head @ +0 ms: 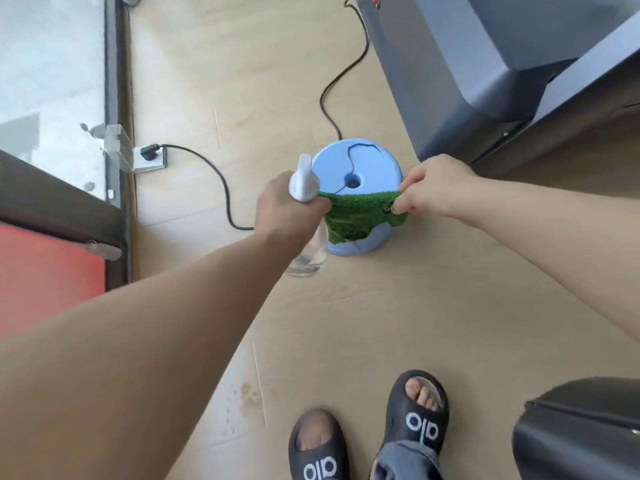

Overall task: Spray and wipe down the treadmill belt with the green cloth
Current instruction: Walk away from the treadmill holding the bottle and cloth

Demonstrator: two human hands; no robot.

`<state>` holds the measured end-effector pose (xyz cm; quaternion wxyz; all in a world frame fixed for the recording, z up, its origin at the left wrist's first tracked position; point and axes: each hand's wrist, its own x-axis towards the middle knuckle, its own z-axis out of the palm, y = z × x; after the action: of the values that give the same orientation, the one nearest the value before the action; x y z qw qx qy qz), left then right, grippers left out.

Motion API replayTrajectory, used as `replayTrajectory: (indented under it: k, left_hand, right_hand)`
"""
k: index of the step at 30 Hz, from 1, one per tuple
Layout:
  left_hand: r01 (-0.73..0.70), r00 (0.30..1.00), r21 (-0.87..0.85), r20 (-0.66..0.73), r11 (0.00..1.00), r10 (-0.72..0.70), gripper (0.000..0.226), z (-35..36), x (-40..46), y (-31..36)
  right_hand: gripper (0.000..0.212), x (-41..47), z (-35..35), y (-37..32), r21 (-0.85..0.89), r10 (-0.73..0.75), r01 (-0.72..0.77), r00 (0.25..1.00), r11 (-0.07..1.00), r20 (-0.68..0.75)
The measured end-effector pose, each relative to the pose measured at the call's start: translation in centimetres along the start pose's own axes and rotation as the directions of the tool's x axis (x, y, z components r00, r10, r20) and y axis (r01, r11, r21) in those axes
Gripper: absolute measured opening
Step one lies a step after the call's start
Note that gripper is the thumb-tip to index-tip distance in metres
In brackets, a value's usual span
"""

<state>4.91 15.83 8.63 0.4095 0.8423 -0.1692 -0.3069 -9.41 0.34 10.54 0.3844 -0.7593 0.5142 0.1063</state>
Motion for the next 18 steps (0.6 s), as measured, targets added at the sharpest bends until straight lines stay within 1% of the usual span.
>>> replayTrajectory:
  k: [2,4,6,9,10,11,13,14,15,16,18]
  left_hand:
    - [-0.039,0.999,0.000,-0.019,0.999,0.039,0.022,1.0,3.6,-0.1]
    - [-0.081,0.995,-0.022,-0.063,0.996,0.079,0.020,1.7,6.6,0.0]
    - [-0.125,0.986,-0.051,-0.113,0.991,0.119,0.018,2.6,9.2,0.0]
    - [-0.145,0.982,-0.065,-0.133,0.987,0.136,0.021,3.9,11.4,-0.9]
    - [-0.146,0.983,-0.054,-0.124,0.988,0.138,0.021,4.6,11.8,-1.5]
    - [-0.133,0.986,-0.039,-0.109,0.990,0.128,0.022,5.2,11.9,-2.4]
    - [-0.092,0.995,-0.019,-0.046,0.996,0.091,0.023,6.6,11.7,-4.5]
    - [-0.088,0.996,-0.010,-0.005,0.996,0.088,0.026,7.2,11.7,-5.4]
    - [-0.087,0.996,-0.001,0.026,0.996,0.087,0.029,7.6,11.7,-6.4]
    - [-0.087,0.996,-0.003,0.032,0.996,0.087,0.030,7.8,12.0,-7.1]
    - [-0.088,0.996,-0.053,-0.034,0.995,0.086,0.024,7.8,13.0,-8.2]
  right_hand:
    - [0.022,3.2,0.1,-0.2,0.019,-0.037,0.038,0.997,0.999,-0.062]
    - [0.024,5.9,0.3,-0.5,0.046,-0.096,0.106,0.979,0.993,-0.181]
    - [0.026,8.5,0.8,-0.2,0.072,-0.150,0.179,0.940,0.981,-0.305]
    - [0.031,11.5,2.8,1.6,-0.005,-0.260,0.280,0.883,0.960,-0.390]
    - [0.034,12.8,3.7,2.7,-0.055,-0.308,0.311,0.872,0.949,-0.382]
    - [0.037,13.5,4.6,3.8,-0.114,-0.341,0.322,0.881,0.940,-0.329]
    - [0.044,14.6,6.3,5.9,-0.258,-0.333,0.298,0.937,0.919,-0.106]
    - [0.046,15.2,7.0,6.9,-0.320,-0.323,0.304,0.946,0.897,-0.007]
    - [0.046,15.5,7.5,7.5,-0.355,-0.316,0.312,0.948,0.881,0.048]
    - [0.044,15.8,7.8,7.8,-0.361,-0.322,0.319,0.945,0.876,0.054]
    - [0.038,16.1,7.8,7.5,-0.356,-0.334,0.306,0.943,0.883,-0.016]
